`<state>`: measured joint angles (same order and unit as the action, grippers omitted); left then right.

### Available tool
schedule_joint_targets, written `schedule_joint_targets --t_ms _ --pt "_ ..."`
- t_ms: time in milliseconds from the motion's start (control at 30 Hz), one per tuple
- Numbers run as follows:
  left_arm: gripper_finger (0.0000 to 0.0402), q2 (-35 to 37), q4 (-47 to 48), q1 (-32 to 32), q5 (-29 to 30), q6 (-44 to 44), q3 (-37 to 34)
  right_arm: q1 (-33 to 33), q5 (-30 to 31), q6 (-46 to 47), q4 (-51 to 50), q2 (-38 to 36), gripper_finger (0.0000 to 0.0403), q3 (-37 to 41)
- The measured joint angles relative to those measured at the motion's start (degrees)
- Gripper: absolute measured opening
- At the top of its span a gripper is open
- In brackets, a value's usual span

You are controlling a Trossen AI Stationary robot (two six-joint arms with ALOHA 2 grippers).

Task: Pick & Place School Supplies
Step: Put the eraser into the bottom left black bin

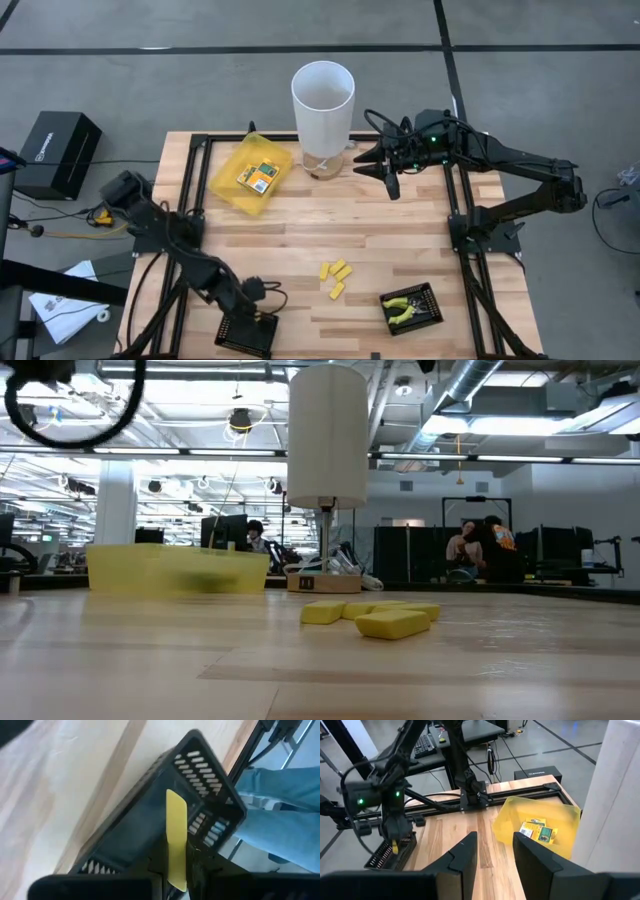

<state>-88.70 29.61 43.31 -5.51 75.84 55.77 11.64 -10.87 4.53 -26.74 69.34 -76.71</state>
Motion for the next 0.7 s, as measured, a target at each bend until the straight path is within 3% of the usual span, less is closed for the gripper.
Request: schedule_joint_targets --t_ms 200,400,700 --pt "0.0028 -6.91 -8.84 0.02 -2.04 0.06 0.0 0.0 -1.08 1.49 -0.83 0.0 0.0117 0.0" --pt "0.0034 -10.6 -11.31 0.29 -4.02 2.7 0.0 -0.04 -1.27 1.49 -2.0 0.0 0.0117 0.0" --pt "0.0159 -7.54 -11.12 1.15 -4.44 9.43 -0.02 0.0 -1.29 0.15 -1.75 0.0 0.0117 0.0"
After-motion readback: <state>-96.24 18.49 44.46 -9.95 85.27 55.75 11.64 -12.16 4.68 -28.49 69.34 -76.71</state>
